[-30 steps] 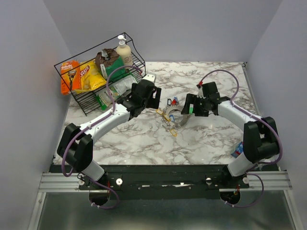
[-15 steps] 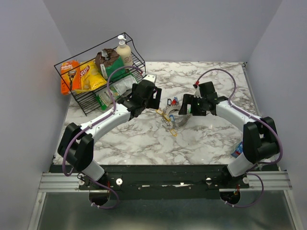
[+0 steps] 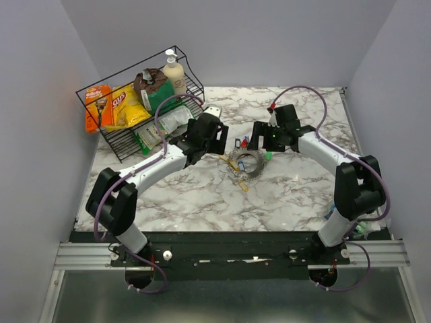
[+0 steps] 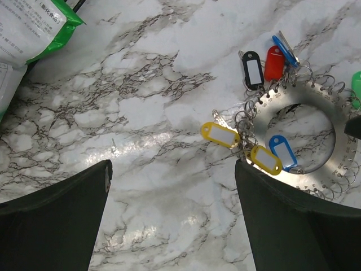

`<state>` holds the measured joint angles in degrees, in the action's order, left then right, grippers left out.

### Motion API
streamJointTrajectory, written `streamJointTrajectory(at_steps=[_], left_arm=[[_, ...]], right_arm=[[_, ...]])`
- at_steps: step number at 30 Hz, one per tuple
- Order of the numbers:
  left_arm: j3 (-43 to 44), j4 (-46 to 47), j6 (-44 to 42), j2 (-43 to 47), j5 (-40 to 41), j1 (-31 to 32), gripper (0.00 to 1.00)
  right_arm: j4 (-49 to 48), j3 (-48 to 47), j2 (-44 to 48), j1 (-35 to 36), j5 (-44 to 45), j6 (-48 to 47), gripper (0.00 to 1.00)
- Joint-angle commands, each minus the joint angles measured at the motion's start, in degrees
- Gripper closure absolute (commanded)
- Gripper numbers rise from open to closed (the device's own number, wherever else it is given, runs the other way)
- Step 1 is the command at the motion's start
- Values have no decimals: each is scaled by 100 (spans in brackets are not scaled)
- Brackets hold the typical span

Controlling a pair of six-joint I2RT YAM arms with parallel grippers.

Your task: Put the keys on the keyring

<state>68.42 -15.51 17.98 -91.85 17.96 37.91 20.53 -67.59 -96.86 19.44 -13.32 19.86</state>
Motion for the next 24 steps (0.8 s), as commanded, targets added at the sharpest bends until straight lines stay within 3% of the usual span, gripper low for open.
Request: streamJointTrajectory(at_steps=[1, 10, 18, 22, 24], left_arm=[[189, 223, -48, -148, -178, 32, 1], [567, 346, -251, -561, -608, 15, 2], [1076, 417, -172, -1159, -1532, -47, 15], [1173, 443, -110, -1344, -1628, -47, 16], [1182, 461, -93, -1370, -1655, -56, 16]], right_arm=[[91, -403, -307, 60, 260, -26, 6], [179, -790, -773, 69, 444, -52, 9], [179, -1019, -1063, 68, 647, -70, 11], [179, -1203, -1230, 68, 726, -78, 16], [170, -1335, -1344, 60, 735, -96, 23]])
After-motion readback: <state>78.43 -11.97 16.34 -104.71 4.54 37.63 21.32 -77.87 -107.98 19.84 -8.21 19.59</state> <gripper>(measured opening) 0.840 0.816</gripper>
